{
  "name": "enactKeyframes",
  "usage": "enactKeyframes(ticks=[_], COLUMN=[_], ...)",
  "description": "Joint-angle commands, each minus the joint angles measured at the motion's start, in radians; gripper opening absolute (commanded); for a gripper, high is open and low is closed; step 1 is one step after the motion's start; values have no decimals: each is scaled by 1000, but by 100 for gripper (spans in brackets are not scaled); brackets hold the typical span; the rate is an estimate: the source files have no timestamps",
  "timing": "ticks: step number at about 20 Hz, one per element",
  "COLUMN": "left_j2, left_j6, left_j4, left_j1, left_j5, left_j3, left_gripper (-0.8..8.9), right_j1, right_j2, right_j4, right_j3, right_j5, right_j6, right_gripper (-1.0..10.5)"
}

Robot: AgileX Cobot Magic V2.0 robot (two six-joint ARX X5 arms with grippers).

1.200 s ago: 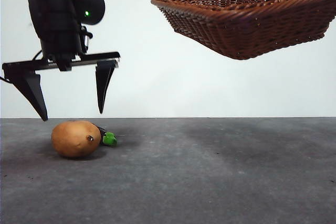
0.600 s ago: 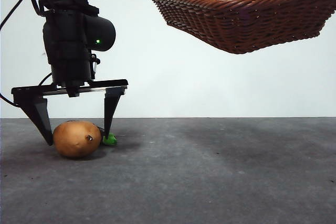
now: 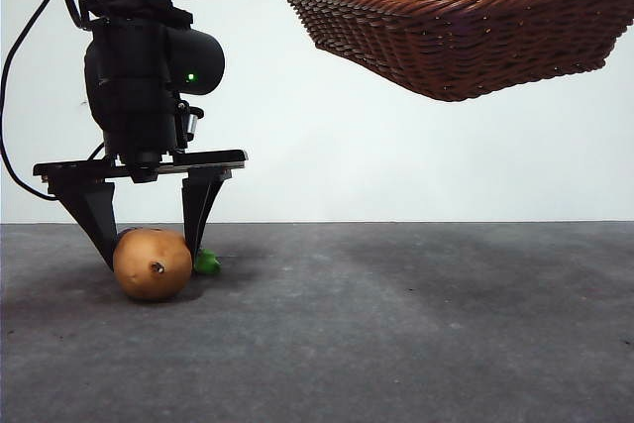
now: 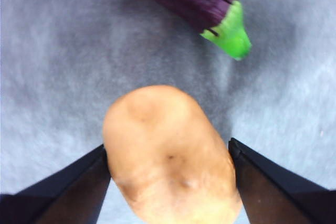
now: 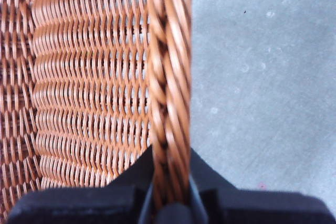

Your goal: Help me put the vegetables on the table into the basket

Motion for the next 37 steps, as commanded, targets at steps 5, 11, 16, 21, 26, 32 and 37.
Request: enactKeyframes(ticks=[5, 11, 16, 21, 26, 32, 37], left_j2=[-311, -665, -707, -547, -322, -197, -233], left_j6=[298, 526, 644, 710, 748, 684, 634], left_j4=[45, 18, 1, 33, 126, 131, 135], left_j1=[30, 51, -25, -204, -303, -316, -300], left_j5=[0, 187, 362, 365, 335, 333, 333], left_j3=[-6, -6, -6, -6, -6, -6, -6], left_gripper=[-8, -8, -8, -8, -8, 33, 413], right_j1=[1, 17, 127, 221, 224, 224, 224], right_j2=[-3, 82, 169, 195, 195, 195, 195], right_j4=[4, -32, 39, 116, 121, 127, 127], right_j3=[4, -3, -79, -113, -113, -113, -113], right_j5=[16, 16, 16, 14, 2, 2, 2], right_j6=[32, 74, 125, 171, 190, 180, 179], right_gripper=[-12, -12, -12, -12, -12, -12, -12])
